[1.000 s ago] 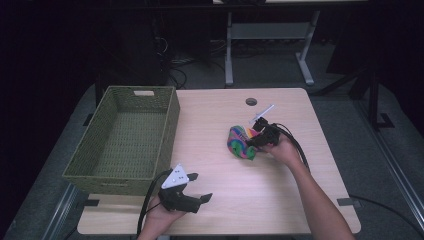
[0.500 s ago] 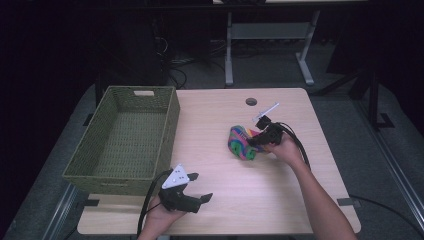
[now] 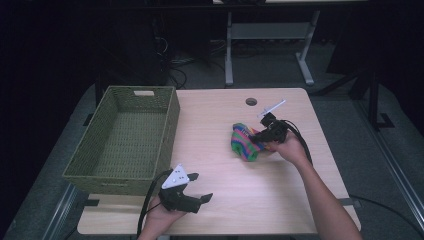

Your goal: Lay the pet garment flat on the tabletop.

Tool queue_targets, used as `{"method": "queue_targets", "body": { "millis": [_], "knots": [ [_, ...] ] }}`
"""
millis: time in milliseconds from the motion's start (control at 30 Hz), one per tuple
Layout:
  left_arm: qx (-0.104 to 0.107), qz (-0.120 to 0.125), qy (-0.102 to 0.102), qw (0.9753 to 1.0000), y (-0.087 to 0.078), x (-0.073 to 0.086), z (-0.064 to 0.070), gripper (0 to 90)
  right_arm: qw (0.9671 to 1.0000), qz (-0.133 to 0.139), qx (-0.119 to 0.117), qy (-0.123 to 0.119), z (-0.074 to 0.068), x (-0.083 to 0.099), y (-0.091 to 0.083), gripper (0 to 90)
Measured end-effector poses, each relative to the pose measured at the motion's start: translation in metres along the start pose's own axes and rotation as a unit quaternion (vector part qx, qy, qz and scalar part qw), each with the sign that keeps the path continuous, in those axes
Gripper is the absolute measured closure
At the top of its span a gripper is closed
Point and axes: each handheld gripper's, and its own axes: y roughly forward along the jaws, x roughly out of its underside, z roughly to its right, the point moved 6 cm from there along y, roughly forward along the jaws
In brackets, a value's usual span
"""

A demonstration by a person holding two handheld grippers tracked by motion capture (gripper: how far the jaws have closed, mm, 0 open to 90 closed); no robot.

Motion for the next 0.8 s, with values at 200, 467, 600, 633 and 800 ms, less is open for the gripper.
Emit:
{"method": "queue_targets", "body": {
  "millis": [200, 467, 600, 633, 800],
  "knots": [
    [-0.001, 0.002, -0.003, 1.0, 0.0, 0.0, 0.0, 17.2, 1.0, 0.008, -0.002, 0.001, -0.002, -0.002, -0.007, 79.9],
    [-0.002, 0.003, -0.003, 1.0, -0.001, 0.0, 0.0, 17.2, 0.9998, 0.019, -0.004, 0.003, -0.005, -0.003, -0.017, 79.9],
    [-0.001, 0.0, 0.001, 1.0, 0.0, 0.0, 0.0, 17.2, 0.9998, 0.02, -0.001, 0.004, -0.007, -0.004, -0.023, 79.9],
    [-0.001, 0.0, 0.001, 1.0, 0.0, 0.0, 0.0, 17.2, 0.9998, 0.02, -0.001, 0.004, -0.007, -0.004, -0.023, 79.9],
    [-0.003, 0.001, 0.0, 1.0, -0.001, 0.0, 0.0, 17.2, 0.9996, 0.027, -0.002, 0.0, -0.011, -0.009, -0.033, 80.0]
  ]
}}
